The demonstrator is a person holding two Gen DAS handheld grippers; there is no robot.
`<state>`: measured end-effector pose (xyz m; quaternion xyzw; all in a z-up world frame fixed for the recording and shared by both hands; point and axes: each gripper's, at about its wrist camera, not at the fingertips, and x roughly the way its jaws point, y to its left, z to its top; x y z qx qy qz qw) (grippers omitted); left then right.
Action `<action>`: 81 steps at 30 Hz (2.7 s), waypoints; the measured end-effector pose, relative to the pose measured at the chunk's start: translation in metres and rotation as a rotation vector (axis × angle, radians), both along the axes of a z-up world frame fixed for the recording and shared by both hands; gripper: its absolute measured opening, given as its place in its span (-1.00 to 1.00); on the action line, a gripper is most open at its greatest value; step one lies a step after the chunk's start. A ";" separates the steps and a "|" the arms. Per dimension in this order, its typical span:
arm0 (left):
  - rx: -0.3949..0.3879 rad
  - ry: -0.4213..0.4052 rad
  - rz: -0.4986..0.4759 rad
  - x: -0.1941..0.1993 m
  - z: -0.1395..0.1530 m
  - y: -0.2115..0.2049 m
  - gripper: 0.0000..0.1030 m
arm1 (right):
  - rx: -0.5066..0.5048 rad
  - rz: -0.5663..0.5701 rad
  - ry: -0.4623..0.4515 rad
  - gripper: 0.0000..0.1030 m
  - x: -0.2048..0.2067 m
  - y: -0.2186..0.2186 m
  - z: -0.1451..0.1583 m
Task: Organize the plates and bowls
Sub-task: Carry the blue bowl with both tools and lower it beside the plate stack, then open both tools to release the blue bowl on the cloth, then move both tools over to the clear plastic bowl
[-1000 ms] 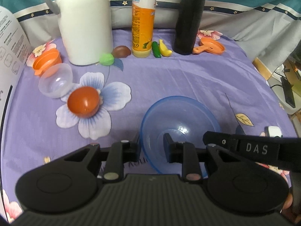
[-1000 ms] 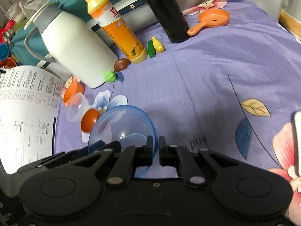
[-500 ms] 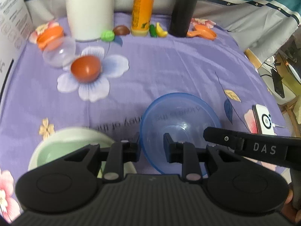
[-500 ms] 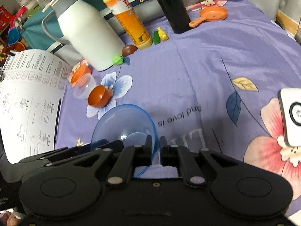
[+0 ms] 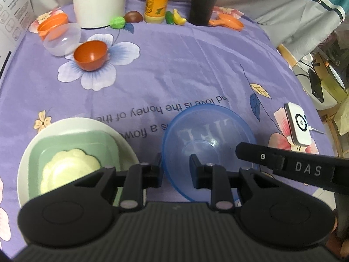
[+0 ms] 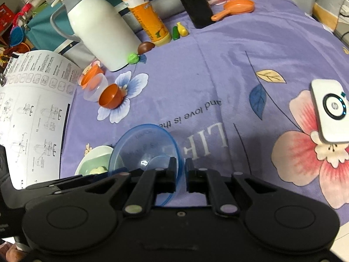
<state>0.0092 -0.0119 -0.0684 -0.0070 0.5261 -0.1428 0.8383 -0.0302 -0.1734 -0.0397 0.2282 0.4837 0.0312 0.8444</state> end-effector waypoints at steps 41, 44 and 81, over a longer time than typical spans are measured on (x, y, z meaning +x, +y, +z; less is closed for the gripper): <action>0.099 -0.078 -0.040 -0.001 -0.009 -0.026 0.92 | -0.092 -0.060 -0.009 0.96 -0.004 -0.017 -0.009; 0.105 -0.104 -0.037 -0.002 -0.002 -0.024 0.97 | -0.105 -0.066 -0.017 0.96 -0.003 -0.018 -0.006; -0.045 -0.139 0.104 -0.003 0.014 0.055 1.00 | -0.195 -0.033 -0.018 1.00 0.013 0.018 0.016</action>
